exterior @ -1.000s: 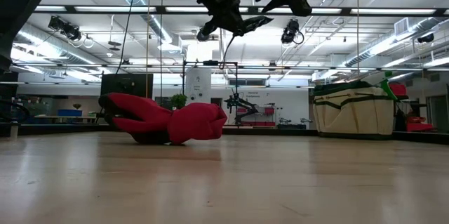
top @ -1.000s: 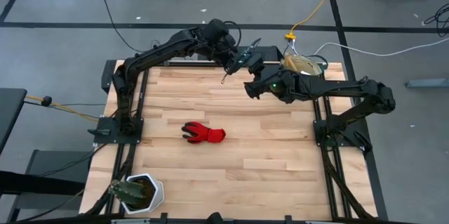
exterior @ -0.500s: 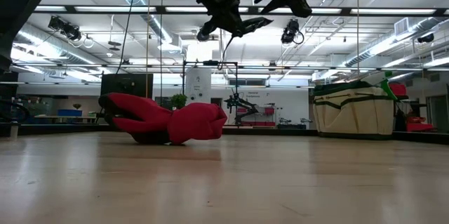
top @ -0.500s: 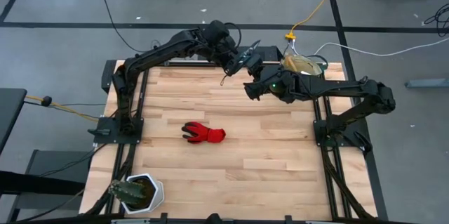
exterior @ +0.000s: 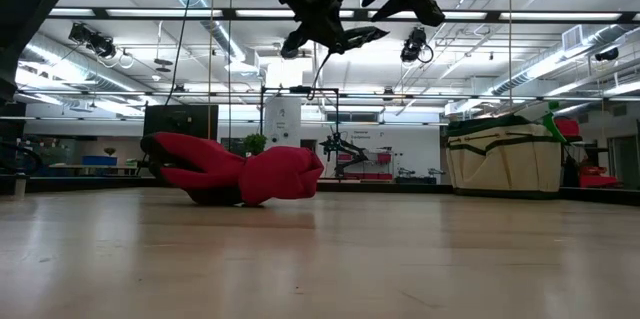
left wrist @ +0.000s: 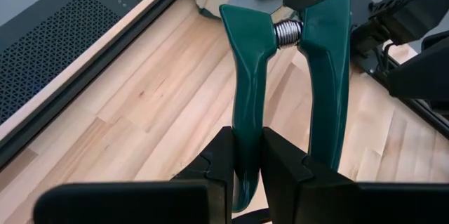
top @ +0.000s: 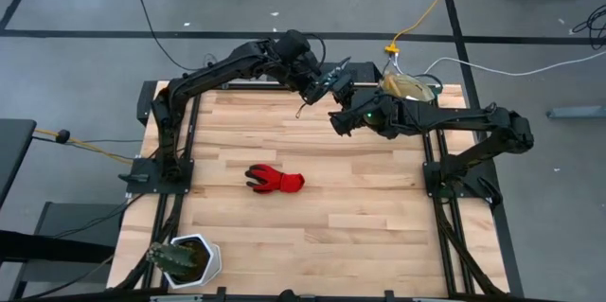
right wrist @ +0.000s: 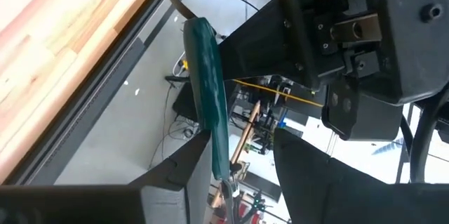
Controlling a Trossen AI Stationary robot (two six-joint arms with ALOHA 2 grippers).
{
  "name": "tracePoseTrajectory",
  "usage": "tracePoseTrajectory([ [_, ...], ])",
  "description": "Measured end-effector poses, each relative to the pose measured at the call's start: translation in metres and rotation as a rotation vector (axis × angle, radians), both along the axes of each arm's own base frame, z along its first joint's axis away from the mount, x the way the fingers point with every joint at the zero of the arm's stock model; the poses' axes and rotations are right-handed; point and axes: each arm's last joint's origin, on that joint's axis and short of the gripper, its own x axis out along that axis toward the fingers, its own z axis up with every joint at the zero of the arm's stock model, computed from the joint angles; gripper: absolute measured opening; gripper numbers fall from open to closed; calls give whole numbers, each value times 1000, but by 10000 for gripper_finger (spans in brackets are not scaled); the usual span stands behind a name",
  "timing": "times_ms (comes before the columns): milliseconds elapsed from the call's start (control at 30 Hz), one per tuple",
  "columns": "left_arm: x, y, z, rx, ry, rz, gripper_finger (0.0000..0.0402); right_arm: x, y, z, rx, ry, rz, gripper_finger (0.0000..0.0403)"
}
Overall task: Pick & Place Garden tools in Gardening bag
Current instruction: Put the green shear scissors into the gardening bag
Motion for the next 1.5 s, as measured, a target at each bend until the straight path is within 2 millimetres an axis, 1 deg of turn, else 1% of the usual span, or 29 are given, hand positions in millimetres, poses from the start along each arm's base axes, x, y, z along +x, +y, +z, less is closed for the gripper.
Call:
tracePoseTrajectory([
  [200,1,1,1,12,-19,-6,54,0,0,0,23,-30,-10,155],
  [467,1,2,2,46,-28,-63,54,0,0,1,15,-33,-28,155],
  [700,-4,9,1,70,2,-78,54,2,3,9,6,-115,-14,155],
  [833,-7,12,0,92,14,-139,54,0,4,11,20,-136,-17,155],
  [933,-7,10,0,68,0,-168,54,-1,-1,10,24,-134,-39,155],
  [1167,0,-4,-1,45,2,-185,54,-2,-10,10,11,-112,-53,155],
  [1267,2,-8,-1,28,-4,-189,54,-2,-9,9,15,-104,-32,155],
  [1500,3,-10,0,-1,-13,-172,54,-1,-8,7,42,-77,32,155],
])
